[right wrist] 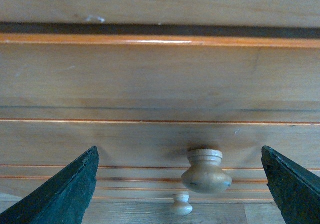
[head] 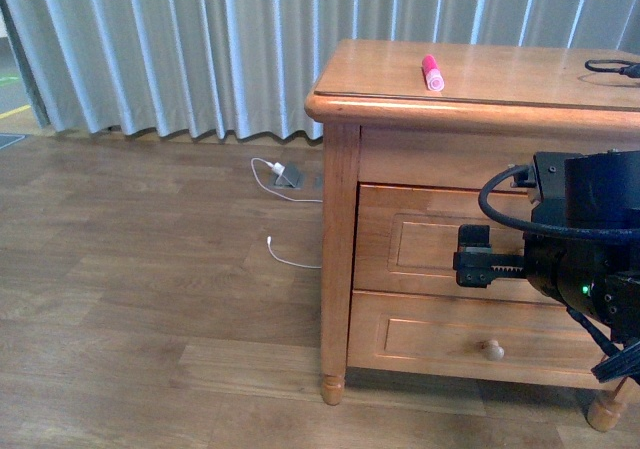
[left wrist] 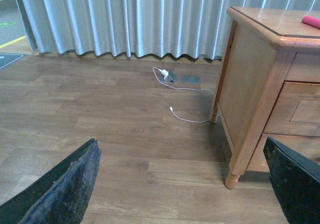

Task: Place pink marker in drawer with both arms

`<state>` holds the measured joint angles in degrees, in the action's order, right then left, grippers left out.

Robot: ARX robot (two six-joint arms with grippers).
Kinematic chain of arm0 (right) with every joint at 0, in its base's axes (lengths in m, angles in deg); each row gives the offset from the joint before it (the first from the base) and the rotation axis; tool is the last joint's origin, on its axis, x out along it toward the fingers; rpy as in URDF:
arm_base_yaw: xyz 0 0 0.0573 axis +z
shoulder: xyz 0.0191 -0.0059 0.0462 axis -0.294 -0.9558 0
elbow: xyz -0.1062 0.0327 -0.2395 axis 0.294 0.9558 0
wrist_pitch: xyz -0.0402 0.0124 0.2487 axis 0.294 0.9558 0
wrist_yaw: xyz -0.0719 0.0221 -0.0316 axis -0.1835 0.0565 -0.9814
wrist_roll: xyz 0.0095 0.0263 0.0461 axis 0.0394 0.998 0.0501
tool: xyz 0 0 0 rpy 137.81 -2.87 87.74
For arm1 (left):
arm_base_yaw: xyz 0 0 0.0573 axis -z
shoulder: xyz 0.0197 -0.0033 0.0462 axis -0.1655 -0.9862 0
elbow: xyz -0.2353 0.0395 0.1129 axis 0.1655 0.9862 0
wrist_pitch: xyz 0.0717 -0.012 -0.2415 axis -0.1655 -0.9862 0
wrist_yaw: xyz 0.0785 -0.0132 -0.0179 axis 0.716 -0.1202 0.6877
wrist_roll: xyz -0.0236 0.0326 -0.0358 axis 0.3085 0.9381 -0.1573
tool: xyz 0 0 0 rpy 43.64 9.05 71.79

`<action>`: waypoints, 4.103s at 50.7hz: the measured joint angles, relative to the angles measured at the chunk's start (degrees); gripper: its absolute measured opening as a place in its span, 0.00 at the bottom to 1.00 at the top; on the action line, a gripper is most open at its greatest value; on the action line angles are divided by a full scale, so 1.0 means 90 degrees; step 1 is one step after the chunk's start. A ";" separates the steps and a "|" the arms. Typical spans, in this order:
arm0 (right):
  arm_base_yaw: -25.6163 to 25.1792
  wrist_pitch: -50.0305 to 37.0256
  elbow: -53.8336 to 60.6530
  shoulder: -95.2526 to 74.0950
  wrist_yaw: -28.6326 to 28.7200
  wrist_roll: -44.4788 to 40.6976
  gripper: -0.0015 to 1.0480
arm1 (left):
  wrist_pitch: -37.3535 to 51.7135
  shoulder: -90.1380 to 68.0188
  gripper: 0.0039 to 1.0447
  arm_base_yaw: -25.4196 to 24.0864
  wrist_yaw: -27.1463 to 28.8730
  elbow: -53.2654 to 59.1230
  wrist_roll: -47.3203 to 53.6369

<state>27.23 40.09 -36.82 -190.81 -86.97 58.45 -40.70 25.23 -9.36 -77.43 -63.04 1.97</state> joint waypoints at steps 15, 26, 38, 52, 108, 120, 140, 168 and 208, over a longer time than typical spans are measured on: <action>-0.0061 0.0080 -0.0051 -0.0066 0.0012 -0.0087 0.92 | 0.0000 0.0000 0.94 0.0000 0.0000 0.0000 0.0000; -0.0066 0.0104 -0.0078 -0.0107 -0.0007 -0.0138 0.92 | 0.0000 0.0000 0.94 0.0000 0.0000 0.0000 0.0000; -0.0073 0.0126 -0.0095 -0.0158 -0.0010 -0.0143 0.92 | 0.0000 0.0000 0.94 0.0000 0.0000 0.0000 0.0002; -0.0073 0.0119 -0.0095 -0.0158 -0.0041 -0.0148 0.63 | 0.0000 0.0000 0.94 0.0000 0.0000 0.0000 0.0000; 0.0053 0.0707 0.2463 0.1838 0.0469 0.0019 0.21 | 0.0000 0.0000 0.94 0.0000 0.0000 0.0000 0.0000; 0.0114 0.0894 0.3393 0.2708 0.0554 0.0044 0.21 | 0.0000 0.0000 0.94 0.0000 0.0000 0.0000 0.0000; 0.0131 0.1440 0.4277 0.3993 0.0644 0.0102 0.56 | 0.0000 0.0000 0.94 0.0000 0.0000 0.0000 0.0000; -0.1263 0.5421 0.4583 0.9804 0.2579 0.0605 0.92 | 0.0000 0.0000 0.94 0.0000 0.0000 0.0000 0.0002; -0.2492 0.4738 0.5770 1.3294 0.2652 -0.0432 0.57 | 0.0000 0.0002 0.94 0.0000 -0.0002 0.0000 0.0000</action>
<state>4.81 82.73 15.11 -71.17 -63.10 54.56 -40.70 25.25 -9.36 -77.45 -63.04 1.97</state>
